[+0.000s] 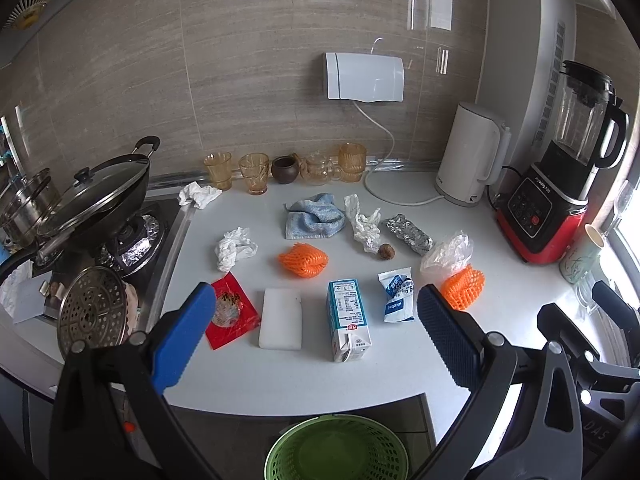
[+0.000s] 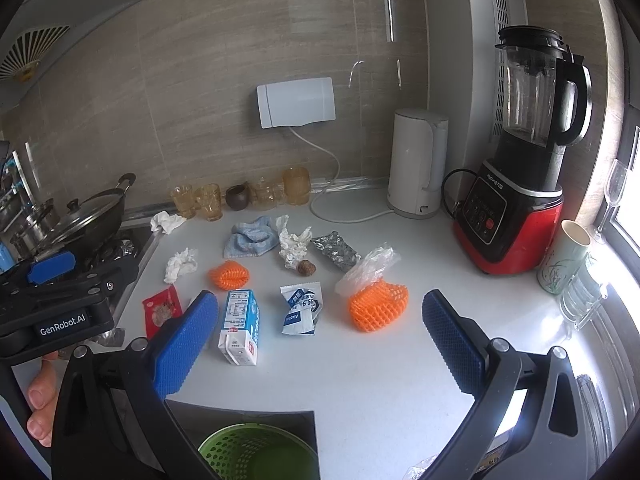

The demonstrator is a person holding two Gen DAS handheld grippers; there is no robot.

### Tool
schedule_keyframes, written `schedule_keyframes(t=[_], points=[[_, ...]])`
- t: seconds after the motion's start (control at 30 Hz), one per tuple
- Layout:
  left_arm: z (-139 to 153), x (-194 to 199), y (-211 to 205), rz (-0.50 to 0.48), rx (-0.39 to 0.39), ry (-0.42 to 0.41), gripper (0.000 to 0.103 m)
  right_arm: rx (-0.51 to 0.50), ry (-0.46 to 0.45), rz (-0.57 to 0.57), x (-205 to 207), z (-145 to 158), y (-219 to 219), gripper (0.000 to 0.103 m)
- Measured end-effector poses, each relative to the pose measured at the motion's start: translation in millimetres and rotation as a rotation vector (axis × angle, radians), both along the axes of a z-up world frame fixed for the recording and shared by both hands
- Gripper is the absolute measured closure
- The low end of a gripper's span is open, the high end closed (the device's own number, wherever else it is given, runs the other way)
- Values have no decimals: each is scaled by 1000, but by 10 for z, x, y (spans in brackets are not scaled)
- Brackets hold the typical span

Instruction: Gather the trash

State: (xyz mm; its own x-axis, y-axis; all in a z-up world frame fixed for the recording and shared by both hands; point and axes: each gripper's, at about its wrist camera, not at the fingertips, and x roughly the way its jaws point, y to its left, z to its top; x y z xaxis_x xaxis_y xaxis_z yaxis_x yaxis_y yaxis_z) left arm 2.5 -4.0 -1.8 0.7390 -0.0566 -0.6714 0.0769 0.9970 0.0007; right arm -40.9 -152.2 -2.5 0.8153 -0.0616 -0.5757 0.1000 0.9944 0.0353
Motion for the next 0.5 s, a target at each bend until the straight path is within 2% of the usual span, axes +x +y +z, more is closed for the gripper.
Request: schedule_keyframes(t=[0.5], points=[[-14, 26, -1, 3, -3, 11, 6, -3, 4, 2, 8, -18, 20, 2]])
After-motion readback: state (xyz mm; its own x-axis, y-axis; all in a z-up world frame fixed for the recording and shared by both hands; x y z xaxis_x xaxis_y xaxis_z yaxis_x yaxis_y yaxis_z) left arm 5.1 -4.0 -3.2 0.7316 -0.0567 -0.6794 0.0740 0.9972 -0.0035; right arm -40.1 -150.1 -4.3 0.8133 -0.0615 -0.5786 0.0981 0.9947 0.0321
